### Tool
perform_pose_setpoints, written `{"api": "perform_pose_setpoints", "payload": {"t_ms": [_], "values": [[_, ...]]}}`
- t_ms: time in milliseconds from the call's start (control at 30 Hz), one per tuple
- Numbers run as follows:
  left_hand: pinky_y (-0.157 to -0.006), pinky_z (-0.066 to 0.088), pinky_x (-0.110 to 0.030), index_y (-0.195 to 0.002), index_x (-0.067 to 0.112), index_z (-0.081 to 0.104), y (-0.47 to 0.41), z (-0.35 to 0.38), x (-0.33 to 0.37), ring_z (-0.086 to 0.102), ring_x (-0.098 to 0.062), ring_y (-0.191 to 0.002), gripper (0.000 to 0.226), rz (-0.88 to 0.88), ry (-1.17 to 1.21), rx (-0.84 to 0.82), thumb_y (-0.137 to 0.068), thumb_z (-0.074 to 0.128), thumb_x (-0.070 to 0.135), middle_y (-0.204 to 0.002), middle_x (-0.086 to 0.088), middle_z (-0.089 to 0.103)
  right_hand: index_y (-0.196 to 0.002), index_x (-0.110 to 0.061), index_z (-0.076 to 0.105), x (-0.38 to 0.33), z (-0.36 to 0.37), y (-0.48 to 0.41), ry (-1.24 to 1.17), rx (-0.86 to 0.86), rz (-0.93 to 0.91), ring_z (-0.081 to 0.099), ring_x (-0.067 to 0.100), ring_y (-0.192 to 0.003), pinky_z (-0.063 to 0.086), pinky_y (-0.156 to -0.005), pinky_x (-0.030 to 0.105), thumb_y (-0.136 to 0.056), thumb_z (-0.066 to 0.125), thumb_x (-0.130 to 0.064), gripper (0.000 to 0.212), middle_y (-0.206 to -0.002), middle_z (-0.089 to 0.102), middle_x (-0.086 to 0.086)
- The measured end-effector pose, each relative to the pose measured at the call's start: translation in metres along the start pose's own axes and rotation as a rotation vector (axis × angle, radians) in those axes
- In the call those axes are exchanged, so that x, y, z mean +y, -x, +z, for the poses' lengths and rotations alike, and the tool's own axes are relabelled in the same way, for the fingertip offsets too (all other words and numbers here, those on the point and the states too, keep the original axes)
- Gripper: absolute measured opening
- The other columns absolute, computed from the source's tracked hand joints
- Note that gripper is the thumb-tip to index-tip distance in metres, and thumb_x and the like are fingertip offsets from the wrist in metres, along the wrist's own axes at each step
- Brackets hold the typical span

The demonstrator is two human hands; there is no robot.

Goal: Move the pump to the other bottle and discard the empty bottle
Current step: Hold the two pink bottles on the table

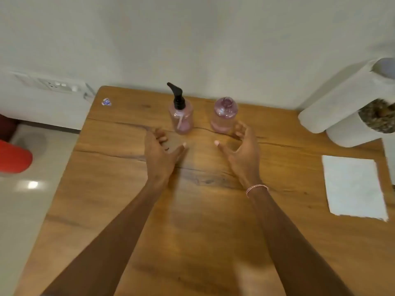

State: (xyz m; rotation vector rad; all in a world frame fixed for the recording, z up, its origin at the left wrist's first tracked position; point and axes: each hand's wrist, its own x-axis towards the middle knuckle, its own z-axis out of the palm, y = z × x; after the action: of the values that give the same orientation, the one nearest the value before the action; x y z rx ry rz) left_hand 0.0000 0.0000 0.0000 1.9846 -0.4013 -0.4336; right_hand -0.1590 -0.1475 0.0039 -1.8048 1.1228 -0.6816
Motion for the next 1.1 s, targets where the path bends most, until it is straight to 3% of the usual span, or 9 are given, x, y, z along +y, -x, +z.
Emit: {"api": "perform_pose_setpoints", "payload": {"t_ms": [133,233,333,433,567,733,1100], "values": [[-0.101,0.048,-0.015,-0.154,0.015,0.038,-0.034,0.009,-0.002,0.059,-0.008,-0.123,0.112,0.118,-0.026,-0.057,-0.064,0.1,0.038,-0.143,0.003,0.057,-0.148,-0.017,0.048,0.006,0.014,-0.026,-0.035,0.018,-0.058,0.064,0.009,-0.117,0.054,-0.101,0.025,-0.07,0.099,-0.032,0.094,-0.136,0.063,-0.001],[-0.088,0.044,-0.002,-0.148,0.015,0.045,-0.045,0.018,0.0,0.059,-0.009,-0.114,0.102,0.199,-0.071,-0.067,-0.064,0.099,0.041,-0.132,0.006,0.061,-0.145,-0.02,0.051,0.01,0.023,-0.039,-0.002,0.056,-0.092,0.067,0.01,-0.112,0.057,-0.098,0.03,-0.066,0.099,-0.036,0.094,-0.13,0.068,-0.004],[-0.084,0.047,-0.02,-0.134,0.017,0.054,-0.047,0.026,-0.003,0.058,-0.014,-0.106,0.081,0.255,-0.168,-0.031,-0.07,0.094,0.048,-0.119,0.008,0.06,-0.128,-0.025,0.06,0.02,0.028,-0.046,0.069,0.102,-0.16,0.07,0.014,-0.102,0.058,-0.094,0.046,-0.065,0.094,-0.045,0.074,-0.116,0.073,-0.01],[-0.085,0.047,-0.033,-0.124,0.021,0.06,-0.048,0.03,-0.009,0.059,-0.02,-0.104,0.068,0.3,-0.218,0.005,-0.072,0.09,0.052,-0.113,0.005,0.061,-0.116,-0.024,0.064,0.022,0.03,-0.047,0.07,0.125,-0.19,0.07,0.014,-0.094,0.058,-0.088,0.045,-0.066,0.093,-0.042,0.061,-0.103,0.07,-0.015],[-0.084,0.053,-0.034,-0.123,0.02,0.062,-0.041,0.025,-0.014,0.063,-0.02,-0.103,0.068,0.349,-0.192,-0.021,-0.07,0.093,0.048,-0.116,0.002,0.067,-0.111,-0.019,0.065,0.025,0.027,-0.039,0.046,0.125,-0.219,0.068,0.01,-0.087,0.057,-0.081,0.032,-0.065,0.097,-0.032,0.058,-0.1,0.07,-0.012],[-0.085,0.056,-0.034,-0.121,0.015,0.067,-0.01,0.014,-0.02,0.066,-0.018,-0.1,0.067,0.365,-0.197,-0.049,-0.068,0.095,0.045,-0.111,0.004,0.069,-0.11,-0.019,0.065,0.033,0.019,-0.004,0.077,0.141,-0.212,0.071,0.015,-0.087,0.059,-0.08,0.039,-0.064,0.098,-0.036,0.059,-0.1,0.075,-0.007],[-0.092,0.058,-0.039,-0.128,0.017,0.063,0.118,-0.028,-0.055,0.065,-0.019,-0.107,0.071,0.351,-0.199,-0.166,-0.069,0.094,0.044,-0.119,0.0,0.069,-0.114,-0.022,0.064,0.056,-0.025,0.146,0.088,0.15,-0.18,0.069,0.011,-0.095,0.057,-0.084,0.029,-0.063,0.1,-0.039,0.065,-0.108,0.071,-0.009]]}}
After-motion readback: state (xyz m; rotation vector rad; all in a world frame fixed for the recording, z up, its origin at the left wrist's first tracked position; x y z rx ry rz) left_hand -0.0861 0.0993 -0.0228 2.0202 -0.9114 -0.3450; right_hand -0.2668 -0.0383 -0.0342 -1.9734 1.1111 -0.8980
